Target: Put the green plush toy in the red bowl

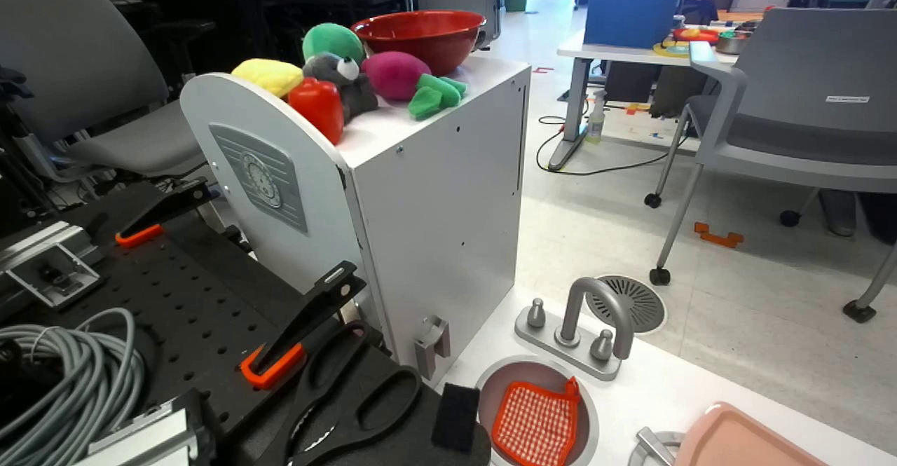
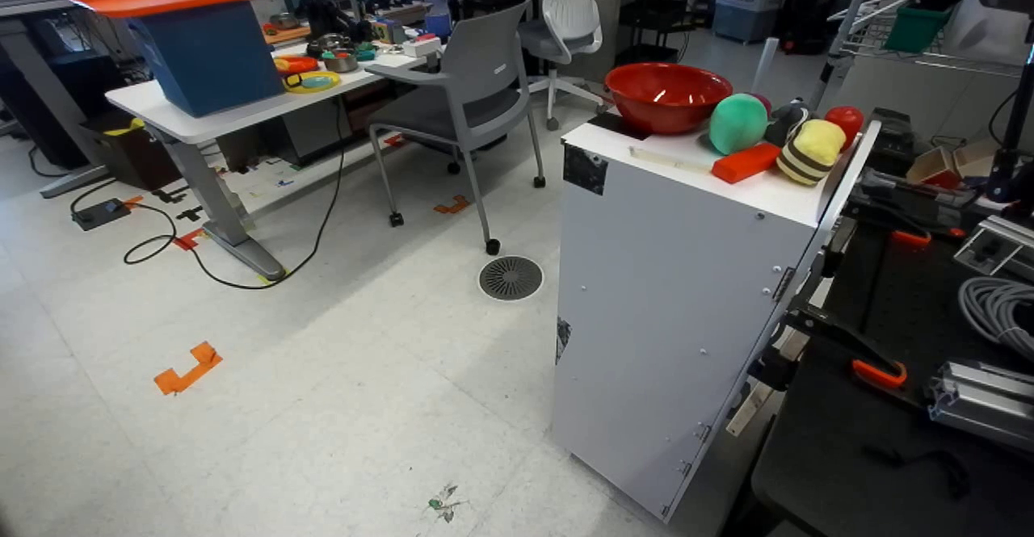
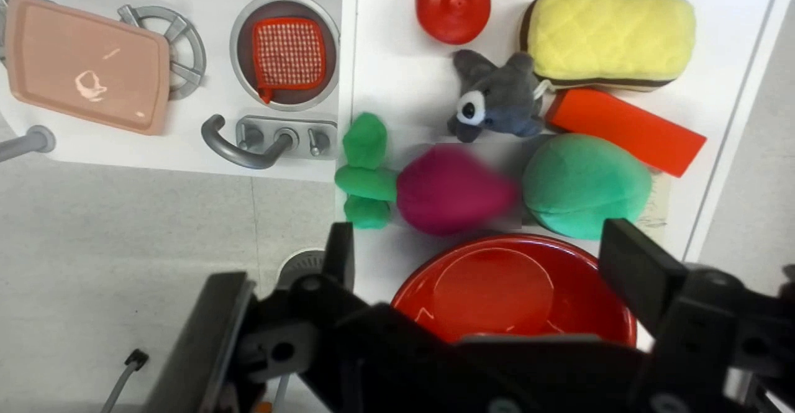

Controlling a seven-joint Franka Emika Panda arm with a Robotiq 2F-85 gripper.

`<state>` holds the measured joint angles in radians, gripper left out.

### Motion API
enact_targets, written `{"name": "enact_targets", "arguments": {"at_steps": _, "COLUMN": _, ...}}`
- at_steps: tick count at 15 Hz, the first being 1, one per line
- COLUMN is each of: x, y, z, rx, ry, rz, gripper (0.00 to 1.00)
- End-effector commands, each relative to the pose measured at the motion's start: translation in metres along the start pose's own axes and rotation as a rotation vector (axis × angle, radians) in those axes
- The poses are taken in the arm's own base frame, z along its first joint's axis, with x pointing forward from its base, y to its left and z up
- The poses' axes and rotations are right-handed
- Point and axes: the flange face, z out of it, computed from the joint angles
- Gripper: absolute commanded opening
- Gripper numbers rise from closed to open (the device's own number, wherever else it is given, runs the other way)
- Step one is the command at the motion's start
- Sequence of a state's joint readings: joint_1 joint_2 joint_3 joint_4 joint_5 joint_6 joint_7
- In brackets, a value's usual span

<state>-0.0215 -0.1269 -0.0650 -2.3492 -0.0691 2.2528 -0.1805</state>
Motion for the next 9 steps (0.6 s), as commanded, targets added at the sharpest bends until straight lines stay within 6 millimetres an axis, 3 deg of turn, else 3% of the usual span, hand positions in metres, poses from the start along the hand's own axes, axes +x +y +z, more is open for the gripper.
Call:
{"name": "enact_targets", "arguments": {"at_steps": 1, "x": 0.011, "y": -0.022, "z": 0.0, "rx": 0.035, "ry": -0.023, "rz": 0.019, "gripper": 1.0}}
{"name": "enact_targets", "arguments": {"at_steps": 5, "x": 0.011, "y": -0.036, "z": 0.002, "rx": 0.053, "ry": -0.023, "rz": 0.032, "gripper": 1.0}}
{"name": "enact_targets", "arguments": {"at_steps": 9, "x": 0.012, "y": -0.036, "z": 0.012, "rx": 0.097, "ry": -0.05, "rz": 0.081, "gripper": 1.0}}
